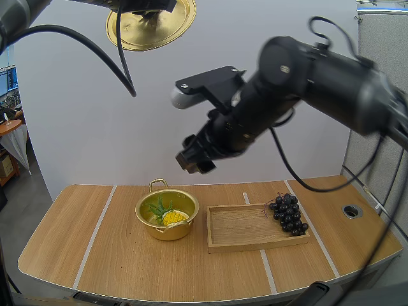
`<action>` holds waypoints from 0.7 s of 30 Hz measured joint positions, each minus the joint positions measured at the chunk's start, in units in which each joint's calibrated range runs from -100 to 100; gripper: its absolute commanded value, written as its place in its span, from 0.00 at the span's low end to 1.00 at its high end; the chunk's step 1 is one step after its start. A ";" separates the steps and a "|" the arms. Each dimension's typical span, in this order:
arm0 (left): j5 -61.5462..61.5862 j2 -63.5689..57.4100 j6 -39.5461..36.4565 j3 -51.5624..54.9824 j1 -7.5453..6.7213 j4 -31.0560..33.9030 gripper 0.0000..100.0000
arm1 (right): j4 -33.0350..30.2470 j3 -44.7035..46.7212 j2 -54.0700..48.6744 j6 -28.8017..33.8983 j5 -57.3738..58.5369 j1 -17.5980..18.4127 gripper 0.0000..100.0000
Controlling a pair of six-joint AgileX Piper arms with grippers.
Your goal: Open the pot, put the pineapple inside, and close it
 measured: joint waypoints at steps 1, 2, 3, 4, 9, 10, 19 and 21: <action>0.00 0.00 0.00 0.00 0.00 0.00 0.00 | 0.00 0.83 -1.27 0.10 0.38 0.00 1.00; 0.00 0.00 0.00 0.00 0.00 0.00 0.00 | -0.29 2.39 -4.38 0.36 0.38 0.00 1.00; 0.00 0.00 0.00 0.00 0.00 0.00 0.00 | -0.64 3.48 -6.21 0.79 0.64 0.00 1.00; 0.00 0.00 0.00 0.00 0.00 0.00 0.00 | -0.95 4.85 -7.81 1.00 0.82 0.00 1.00; 0.00 0.00 0.00 0.00 0.00 0.00 0.00 | -2.76 11.17 -17.20 2.14 2.78 -1.10 1.00; 0.00 0.00 0.00 0.00 0.00 0.00 0.00 | -2.87 11.91 -18.28 2.14 3.05 -1.35 1.00; 0.00 0.00 0.00 0.00 0.00 0.00 0.00 | -4.39 16.32 -30.62 2.52 11.72 -2.36 1.00; 0.00 0.00 0.00 0.00 0.00 0.00 0.00 | -4.73 16.32 -33.70 2.52 13.72 -3.11 1.00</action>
